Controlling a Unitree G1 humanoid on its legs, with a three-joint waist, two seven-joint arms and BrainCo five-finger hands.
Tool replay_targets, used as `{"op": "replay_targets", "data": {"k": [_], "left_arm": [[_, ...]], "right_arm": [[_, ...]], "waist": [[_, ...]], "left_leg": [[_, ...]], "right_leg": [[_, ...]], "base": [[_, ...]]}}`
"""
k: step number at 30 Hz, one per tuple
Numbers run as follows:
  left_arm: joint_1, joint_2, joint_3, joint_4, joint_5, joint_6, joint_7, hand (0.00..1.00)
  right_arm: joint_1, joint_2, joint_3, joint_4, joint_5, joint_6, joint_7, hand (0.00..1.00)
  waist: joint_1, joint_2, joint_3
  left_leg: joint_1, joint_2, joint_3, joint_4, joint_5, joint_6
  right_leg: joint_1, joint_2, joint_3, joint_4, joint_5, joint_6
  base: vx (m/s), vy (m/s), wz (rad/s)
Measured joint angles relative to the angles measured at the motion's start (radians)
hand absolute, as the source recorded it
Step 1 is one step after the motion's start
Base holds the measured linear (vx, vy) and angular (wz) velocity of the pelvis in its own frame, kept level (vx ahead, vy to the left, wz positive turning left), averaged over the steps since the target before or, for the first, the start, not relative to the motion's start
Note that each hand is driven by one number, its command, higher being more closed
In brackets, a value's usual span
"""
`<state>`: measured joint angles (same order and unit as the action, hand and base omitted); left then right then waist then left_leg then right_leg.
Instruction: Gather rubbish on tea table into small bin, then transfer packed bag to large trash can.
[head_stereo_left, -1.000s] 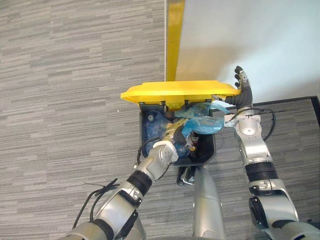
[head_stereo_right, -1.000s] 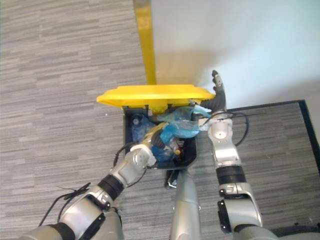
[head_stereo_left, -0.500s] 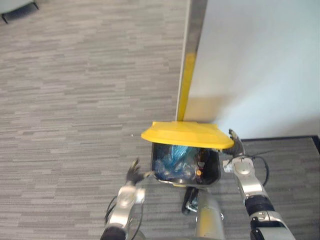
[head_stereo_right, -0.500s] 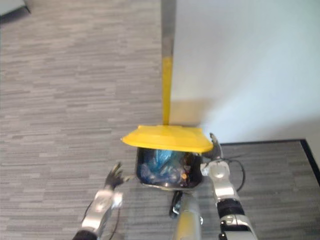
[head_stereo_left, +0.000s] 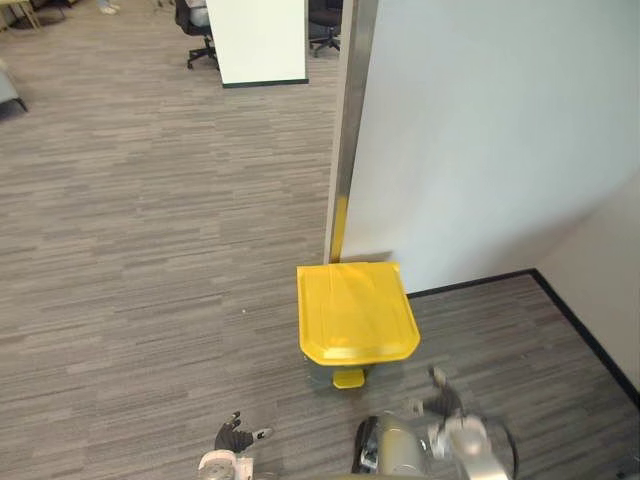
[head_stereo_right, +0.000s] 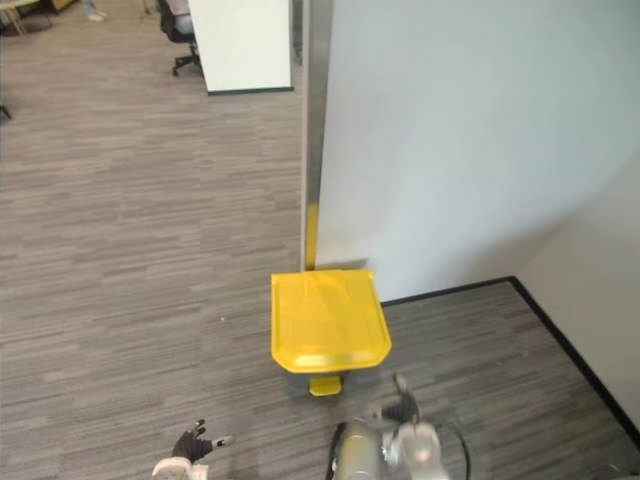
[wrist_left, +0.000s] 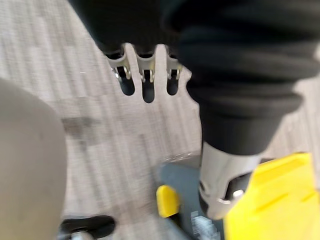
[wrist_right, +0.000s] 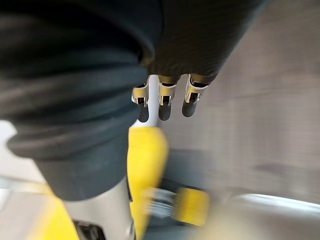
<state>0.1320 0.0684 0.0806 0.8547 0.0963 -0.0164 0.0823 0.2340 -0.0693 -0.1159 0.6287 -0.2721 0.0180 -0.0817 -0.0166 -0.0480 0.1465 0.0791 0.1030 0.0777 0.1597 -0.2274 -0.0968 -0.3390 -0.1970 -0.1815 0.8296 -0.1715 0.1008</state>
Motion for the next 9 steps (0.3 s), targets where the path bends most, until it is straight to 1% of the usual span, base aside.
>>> {"op": "replay_targets", "data": {"k": [1,2,3,4,5,6,8,9], "left_arm": [[0.000,0.001,0.003,-0.001,0.000,0.002,0.002,0.00],[-0.001,0.001,0.016,-0.001,0.008,0.010,0.007,0.00],[-0.007,-0.002,0.021,0.010,0.017,0.015,0.013,0.00],[-0.013,-0.006,0.020,0.023,0.019,0.015,0.018,0.00],[-0.028,-0.021,0.019,0.053,0.019,0.015,0.028,0.00],[-0.029,-0.038,0.017,0.064,0.018,0.015,0.034,0.00],[-0.033,-0.054,0.007,0.075,0.014,0.014,0.043,0.00],[-0.040,-0.062,0.005,0.087,0.008,0.013,0.044,0.00]], "right_arm": [[0.003,0.007,-0.011,0.013,-0.003,-0.001,-0.006,0.00],[-0.006,0.012,-0.022,0.070,-0.003,-0.003,-0.019,0.00],[-0.034,0.011,-0.042,0.152,-0.002,-0.010,-0.027,0.00],[-0.051,0.008,-0.050,0.191,-0.002,-0.008,-0.034,0.00],[-0.086,-0.007,-0.073,0.273,0.005,-0.005,-0.045,0.00],[-0.115,-0.023,-0.077,0.327,0.024,0.001,-0.051,0.00],[-0.121,-0.033,-0.081,0.349,0.041,0.010,-0.057,0.00],[-0.116,-0.035,-0.089,0.349,0.058,0.011,-0.060,0.00]], "waist": [[0.001,-0.004,-0.004],[0.004,-0.022,-0.016],[0.008,-0.021,-0.017],[0.008,-0.012,-0.023],[0.014,0.013,-0.032],[0.017,0.044,-0.052],[0.015,0.066,-0.066],[0.012,0.073,-0.071]], "left_leg": [[-0.015,-0.004,0.002,-0.002,0.010,0.001],[-0.044,-0.009,0.026,0.001,0.026,-0.006],[-0.050,-0.012,0.043,-0.010,0.043,-0.010],[-0.049,-0.010,0.052,-0.021,0.053,-0.011],[-0.054,0.011,0.075,-0.037,0.065,-0.018],[-0.067,0.028,0.082,-0.043,0.073,-0.019],[-0.070,0.033,0.078,-0.073,0.098,-0.015],[-0.067,0.034,0.076,-0.091,0.114,-0.012]], "right_leg": [[0.025,0.003,0.014,-0.006,-0.014,0.004],[0.081,0.015,0.042,-0.106,-0.079,0.019],[0.116,0.032,0.039,-0.216,-0.111,0.002],[0.136,0.047,0.042,-0.283,-0.119,-0.011],[0.164,0.086,0.046,-0.390,-0.097,-0.065],[0.168,0.112,0.051,-0.448,-0.059,-0.071],[0.181,0.124,0.047,-0.497,-0.026,-0.072],[0.193,0.129,0.042,-0.530,-0.012,-0.065]], "base": [[-0.21,-0.041,-0.30],[-0.18,-0.096,-0.45],[-0.15,-0.096,-0.51],[-0.13,-0.077,-0.57],[-0.13,-0.023,-0.55],[-0.13,-0.005,-0.50],[-0.12,0.001,-0.06],[-0.10,-0.008,0.13]]}}
